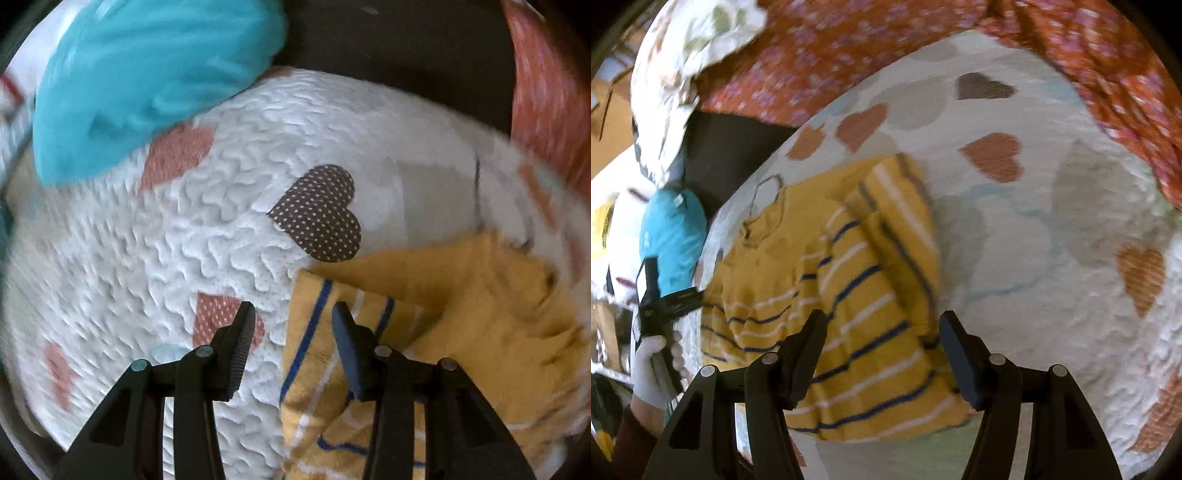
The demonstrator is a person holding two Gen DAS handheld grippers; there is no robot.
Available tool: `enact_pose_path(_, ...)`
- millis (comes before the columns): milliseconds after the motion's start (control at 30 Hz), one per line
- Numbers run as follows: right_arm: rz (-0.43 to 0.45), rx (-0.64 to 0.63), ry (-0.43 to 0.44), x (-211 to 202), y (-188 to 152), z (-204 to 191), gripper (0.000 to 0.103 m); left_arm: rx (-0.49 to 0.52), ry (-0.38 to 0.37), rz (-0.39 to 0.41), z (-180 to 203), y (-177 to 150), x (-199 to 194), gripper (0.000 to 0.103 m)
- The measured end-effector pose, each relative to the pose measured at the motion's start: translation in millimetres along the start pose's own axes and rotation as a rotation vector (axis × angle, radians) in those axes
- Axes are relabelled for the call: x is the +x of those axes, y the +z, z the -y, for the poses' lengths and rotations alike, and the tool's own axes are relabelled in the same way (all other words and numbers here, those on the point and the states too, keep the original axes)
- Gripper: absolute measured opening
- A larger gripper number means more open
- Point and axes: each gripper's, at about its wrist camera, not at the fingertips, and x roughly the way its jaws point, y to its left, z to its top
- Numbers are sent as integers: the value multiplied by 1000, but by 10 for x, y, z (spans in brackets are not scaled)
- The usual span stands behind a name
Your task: Fold small clothes
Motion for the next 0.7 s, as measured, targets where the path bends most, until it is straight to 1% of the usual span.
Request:
enact_pose_path(33,6,10,-2,-37,1,42,68,-22,-46,-3,-111,-36,-59,42)
enact_pose_path(67,12,26,-1,-90,-10,105,68,-28,-74,-4,-183,-81,-110,42)
enact_pose_path(133,16,50,7,-160,-52,204,68,-35,-149,-10,-357,-277,-220,43)
enact_pose_path(167,16,66,17,-196,-92,260,68,-47,-198,-28,-486,-438,-254,43)
enact_pose_path(200,16,81,29,-223,-133,308,68,-61,-229,-40,-541,-562,-271,46)
enact_pose_path(233,15,95,41,-247,-179,360,68,-81,-261,-56,-632,-683,-276,48)
enact_pose_path(267,11,109,55,-263,-237,409,68,-118,-315,-81,-762,-857,-266,50)
enact_pose_path(333,-1,136,88,-268,-351,463,68,-176,-387,-107,-901,-1073,-229,52)
enact_pose_path(367,-5,152,110,-266,-414,488,68,-215,-431,-117,-992,-1219,-215,56)
enact_pose_path(400,-10,166,126,-251,-465,495,69,-236,-455,-119,-1020,-1337,-251,61)
enact_pose_path(467,-24,195,156,-210,-589,490,69,-285,-521,-121,-1080,-1548,-248,65)
enact_pose_path(533,-39,221,183,-167,-724,455,69,-312,-584,-129,-1052,-1721,-248,66)
enact_pose_path(567,-45,231,189,-151,-778,438,69,-321,-609,-131,-1025,-1782,-246,67)
enact_pose_path(600,-49,244,198,-139,-843,425,69,-328,-635,-133,-983,-1847,-234,70)
enact_pose_path(667,-68,266,217,-89,-972,392,69,-324,-664,-144,-875,-1920,-187,74)
enact_pose_path(700,-78,268,222,-71,-1002,382,69,-322,-679,-151,-823,-1921,-158,74)
